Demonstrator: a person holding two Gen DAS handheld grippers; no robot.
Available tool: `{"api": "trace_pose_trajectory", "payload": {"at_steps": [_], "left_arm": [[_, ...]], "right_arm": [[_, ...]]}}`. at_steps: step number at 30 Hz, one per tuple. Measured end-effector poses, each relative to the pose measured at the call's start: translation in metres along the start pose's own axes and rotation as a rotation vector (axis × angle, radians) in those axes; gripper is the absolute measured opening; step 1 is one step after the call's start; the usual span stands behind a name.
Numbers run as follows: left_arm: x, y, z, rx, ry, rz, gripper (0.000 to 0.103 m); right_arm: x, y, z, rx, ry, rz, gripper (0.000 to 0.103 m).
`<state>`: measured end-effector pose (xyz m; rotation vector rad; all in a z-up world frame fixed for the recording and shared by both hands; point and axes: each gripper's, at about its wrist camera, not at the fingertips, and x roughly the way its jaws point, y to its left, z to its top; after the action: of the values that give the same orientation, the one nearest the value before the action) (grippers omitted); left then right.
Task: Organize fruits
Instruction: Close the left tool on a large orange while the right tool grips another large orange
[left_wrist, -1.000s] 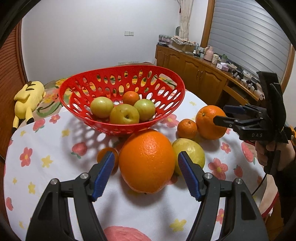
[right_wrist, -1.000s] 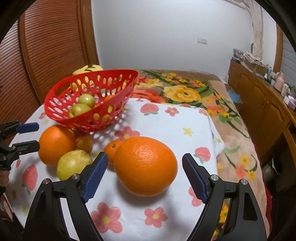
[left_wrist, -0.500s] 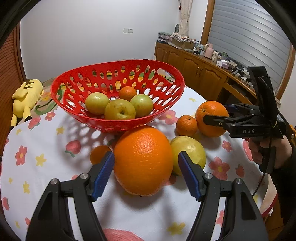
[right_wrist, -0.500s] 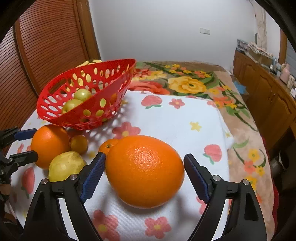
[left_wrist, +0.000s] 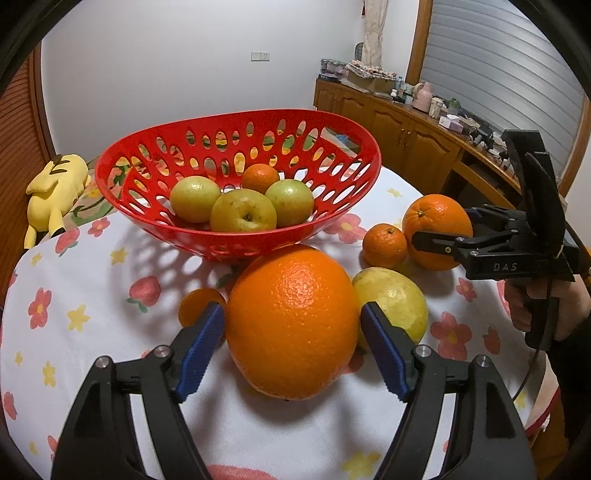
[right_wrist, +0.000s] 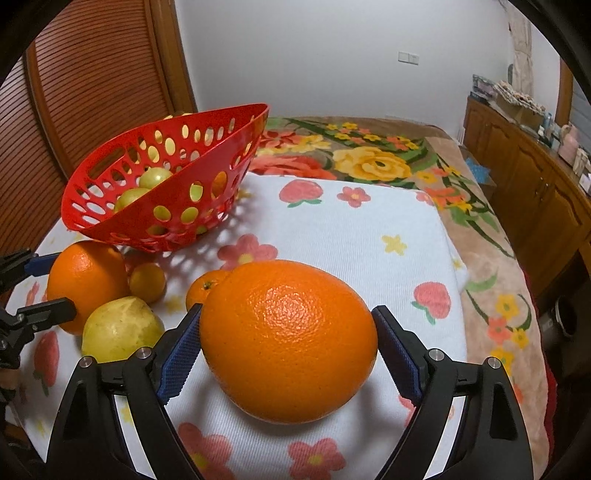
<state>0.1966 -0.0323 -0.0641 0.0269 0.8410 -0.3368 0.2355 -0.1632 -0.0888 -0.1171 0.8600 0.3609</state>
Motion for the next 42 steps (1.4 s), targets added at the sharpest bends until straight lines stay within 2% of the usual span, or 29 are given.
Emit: {"api": "trace_pose_trajectory", "payload": {"at_steps": [5, 11, 19, 25, 35, 42], "left_arm": [[0.01, -0.002, 0.001, 0.014, 0.014, 0.014, 0.082], [0.014, 0.005, 0.002, -0.02, 0.013, -0.02, 0.084], [0.01, 0.006, -0.003, -0.015, -0.001, -0.041, 0.08], [0.001, 0.008, -0.01, -0.034, -0.006, -0.043, 0.079], [-0.032, 0.008, -0.01, -0.037, -0.064, -0.047, 0.079], [-0.053, 0.016, -0.004, -0.049, -0.104, -0.04, 0.079]], "right_arm": [[0.003, 0.001, -0.002, -0.006, 0.01, -0.009, 0.09], [0.005, 0.0, -0.003, -0.003, 0.01, -0.008, 0.09], [0.004, 0.0, -0.003, -0.006, 0.009, -0.011, 0.09], [0.004, 0.001, -0.004, -0.006, 0.007, -0.008, 0.091], [0.003, 0.004, -0.004, -0.004, 0.01, -0.023, 0.089], [-0.002, 0.005, -0.007, 0.007, 0.011, -0.001, 0.088]]}}
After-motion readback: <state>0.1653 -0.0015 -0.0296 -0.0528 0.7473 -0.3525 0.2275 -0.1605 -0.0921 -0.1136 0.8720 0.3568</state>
